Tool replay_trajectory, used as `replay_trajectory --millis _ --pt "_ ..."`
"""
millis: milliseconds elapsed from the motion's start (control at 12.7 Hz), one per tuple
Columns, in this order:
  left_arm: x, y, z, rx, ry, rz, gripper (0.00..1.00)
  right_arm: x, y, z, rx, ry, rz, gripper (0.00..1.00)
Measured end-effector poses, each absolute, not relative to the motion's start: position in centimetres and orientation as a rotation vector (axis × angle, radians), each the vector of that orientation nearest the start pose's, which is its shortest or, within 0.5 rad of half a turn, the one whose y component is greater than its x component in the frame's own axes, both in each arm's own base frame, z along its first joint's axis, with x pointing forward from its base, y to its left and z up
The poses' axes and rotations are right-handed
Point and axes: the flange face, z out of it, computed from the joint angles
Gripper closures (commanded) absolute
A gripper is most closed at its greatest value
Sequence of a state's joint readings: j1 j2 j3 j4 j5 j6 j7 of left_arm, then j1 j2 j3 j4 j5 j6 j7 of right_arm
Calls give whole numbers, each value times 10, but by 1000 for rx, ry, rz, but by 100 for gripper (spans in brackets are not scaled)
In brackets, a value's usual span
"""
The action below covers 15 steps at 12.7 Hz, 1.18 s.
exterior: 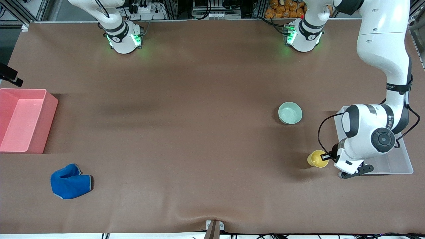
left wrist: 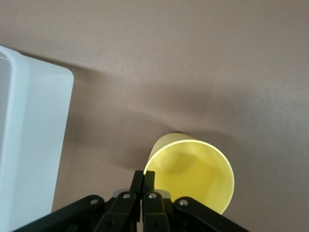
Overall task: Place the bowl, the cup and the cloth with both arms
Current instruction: 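Lower the left gripper over the yellow cup and grasp its rim, then lift the yellow cup with the left gripper into the clear bin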
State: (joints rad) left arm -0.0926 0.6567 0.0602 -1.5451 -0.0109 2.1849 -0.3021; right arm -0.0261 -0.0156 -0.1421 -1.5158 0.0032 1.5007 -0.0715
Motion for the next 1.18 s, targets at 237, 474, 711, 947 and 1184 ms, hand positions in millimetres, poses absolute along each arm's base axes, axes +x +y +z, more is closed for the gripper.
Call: replay_trajectory --millis 237,474,711,947,1184 --pt "704 -16 289 -3077 -439 10 100 538 -90 648 -3133 148 11 0" --pt "698 17 346 -3067 -511 2 100 545 -87 637 -3132 140 44 0" --pt "689 42 386 -3036 -517 15 100 554 -84 621 -3131 131 88 0" --pt "682 94 398 -3044 -423 47 100 564 -82 599 -3125 105 161 0" --pt "672 150 387 -3051 -390 88 100 584 -69 546 -3100 58 321 0"
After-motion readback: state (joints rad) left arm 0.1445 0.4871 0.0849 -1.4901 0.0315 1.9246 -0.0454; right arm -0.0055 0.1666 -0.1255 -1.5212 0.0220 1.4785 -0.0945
